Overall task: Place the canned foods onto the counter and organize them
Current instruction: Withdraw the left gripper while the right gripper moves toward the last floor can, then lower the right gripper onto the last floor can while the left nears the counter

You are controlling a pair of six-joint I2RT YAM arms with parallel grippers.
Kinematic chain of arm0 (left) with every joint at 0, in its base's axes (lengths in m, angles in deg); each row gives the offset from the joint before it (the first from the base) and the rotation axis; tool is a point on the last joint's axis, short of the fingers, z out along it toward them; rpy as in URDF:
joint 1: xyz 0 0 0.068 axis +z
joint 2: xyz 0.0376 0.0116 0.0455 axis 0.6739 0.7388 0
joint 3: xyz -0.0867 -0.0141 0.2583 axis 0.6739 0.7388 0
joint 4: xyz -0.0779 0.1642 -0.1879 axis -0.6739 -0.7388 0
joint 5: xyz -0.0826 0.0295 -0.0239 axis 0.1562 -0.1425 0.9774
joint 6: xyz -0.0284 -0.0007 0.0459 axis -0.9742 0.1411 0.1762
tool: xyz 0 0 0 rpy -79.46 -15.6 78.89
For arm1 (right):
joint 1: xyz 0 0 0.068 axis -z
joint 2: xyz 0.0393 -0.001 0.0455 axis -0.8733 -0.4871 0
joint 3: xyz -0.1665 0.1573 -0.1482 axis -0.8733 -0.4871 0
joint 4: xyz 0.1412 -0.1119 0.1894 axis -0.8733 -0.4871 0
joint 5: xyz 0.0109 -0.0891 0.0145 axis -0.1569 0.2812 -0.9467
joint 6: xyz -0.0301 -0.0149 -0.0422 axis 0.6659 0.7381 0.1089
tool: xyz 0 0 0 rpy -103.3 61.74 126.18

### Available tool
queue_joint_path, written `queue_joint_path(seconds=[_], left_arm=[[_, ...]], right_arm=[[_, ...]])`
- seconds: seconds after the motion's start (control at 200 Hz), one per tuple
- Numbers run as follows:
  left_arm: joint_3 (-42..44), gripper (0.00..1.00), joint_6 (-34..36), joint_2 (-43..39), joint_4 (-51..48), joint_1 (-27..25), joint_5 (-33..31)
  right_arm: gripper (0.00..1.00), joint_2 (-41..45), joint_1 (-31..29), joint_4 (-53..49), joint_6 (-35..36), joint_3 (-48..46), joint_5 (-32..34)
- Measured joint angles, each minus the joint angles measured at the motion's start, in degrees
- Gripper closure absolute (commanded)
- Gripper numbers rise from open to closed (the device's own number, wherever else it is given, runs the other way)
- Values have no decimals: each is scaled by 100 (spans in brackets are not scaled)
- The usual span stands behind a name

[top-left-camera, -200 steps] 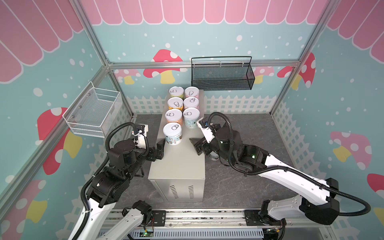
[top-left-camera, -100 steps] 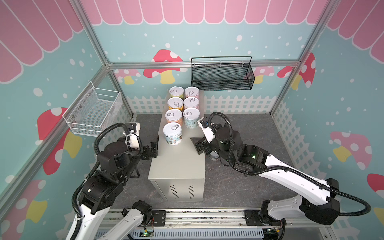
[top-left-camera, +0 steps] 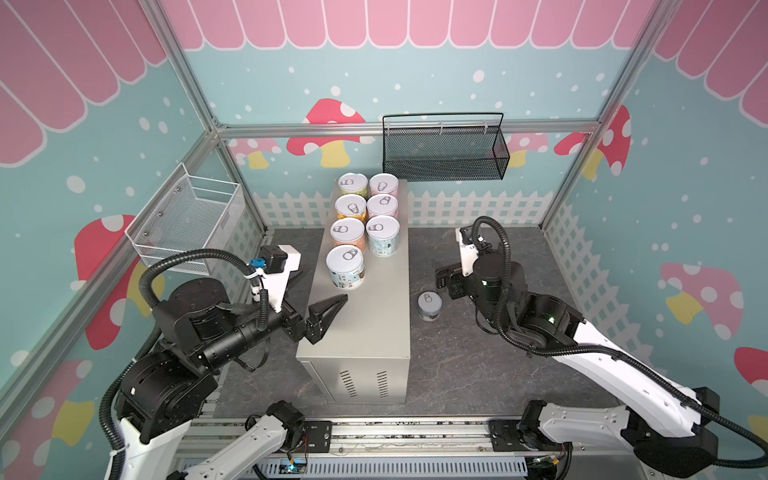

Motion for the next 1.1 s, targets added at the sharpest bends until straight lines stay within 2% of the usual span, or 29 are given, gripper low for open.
queue_joint_path(seconds=[0.13, 0.235, 0.41, 0.59, 0.851, 1.096], left_arm=[[-46, 0, -55, 341, -74, -282, 444], [-74, 0, -57, 575, -105, -815, 389], [-256, 0, -42, 1088, -142, -2107, -389], [-317, 0, -35, 1593, 20, -2892, -1169], [-356, 0, -55, 2024, 291, -3521, -2116], [-382, 0, -107, 2159, 367, -3733, -2411]], right_arm=[[0, 317, 490, -46, -153, -507, -234], [1, 402, 824, -79, -238, -957, -514], [0, 431, 1388, 103, -258, -1840, -1239], [0, 339, 2037, 811, -212, -2920, -2251], [0, -673, 2238, 2367, 101, -3834, -3442], [0, -1985, 2240, 3425, 345, -3764, -3978]])
